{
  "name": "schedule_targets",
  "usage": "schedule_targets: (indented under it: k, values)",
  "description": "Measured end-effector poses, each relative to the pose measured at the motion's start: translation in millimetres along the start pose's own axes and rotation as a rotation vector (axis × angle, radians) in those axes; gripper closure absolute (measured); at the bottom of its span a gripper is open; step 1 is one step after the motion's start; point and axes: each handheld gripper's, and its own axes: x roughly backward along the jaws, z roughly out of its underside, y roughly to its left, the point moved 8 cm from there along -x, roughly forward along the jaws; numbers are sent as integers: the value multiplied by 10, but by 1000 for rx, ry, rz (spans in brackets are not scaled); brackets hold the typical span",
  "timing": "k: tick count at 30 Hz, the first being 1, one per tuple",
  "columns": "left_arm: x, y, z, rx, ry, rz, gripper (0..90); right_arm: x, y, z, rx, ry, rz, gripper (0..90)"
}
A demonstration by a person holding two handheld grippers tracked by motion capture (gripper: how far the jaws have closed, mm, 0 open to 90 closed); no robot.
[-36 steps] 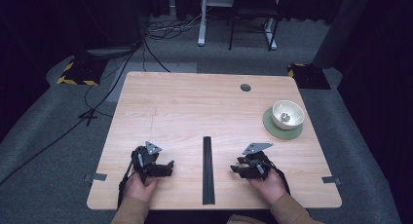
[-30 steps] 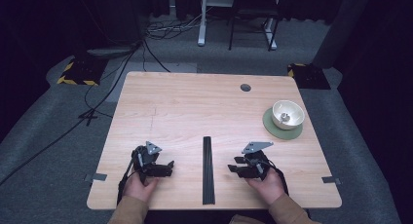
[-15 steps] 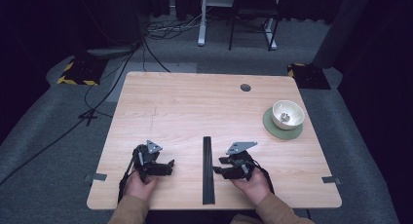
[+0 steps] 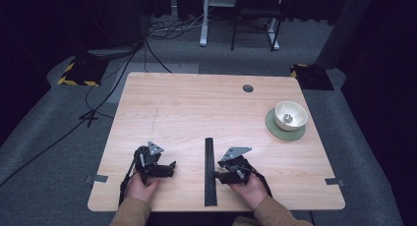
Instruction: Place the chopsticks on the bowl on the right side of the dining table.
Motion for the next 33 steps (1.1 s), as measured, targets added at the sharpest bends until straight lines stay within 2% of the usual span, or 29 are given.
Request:
schedule_targets:
  k: [11,13,14,15,19,23,33]
  values:
    - [-1,1,-1,-1,-1,0,29,-17,-13,29,-14,9,27,517]
    - [0,0,0,0,0,0,29,0,-40,43,-24,14,32,520]
    - [-1,1,-1,-1,-1,0,29,8,-74,52,-5,16,40,522]
    - [0,0,0,0,0,0,29,17,-69,55,-29,15,40,523]
    - [-1,0,-1,0,-1,0,29,48,-121,83,-41,22,51,534]
    - [0,-1,1,0,0,1,28,75,-190,103,-32,27,70,562]
    - [-1,0,-1,-1,-1,0,29,166,-401,176,-82,28,121,604]
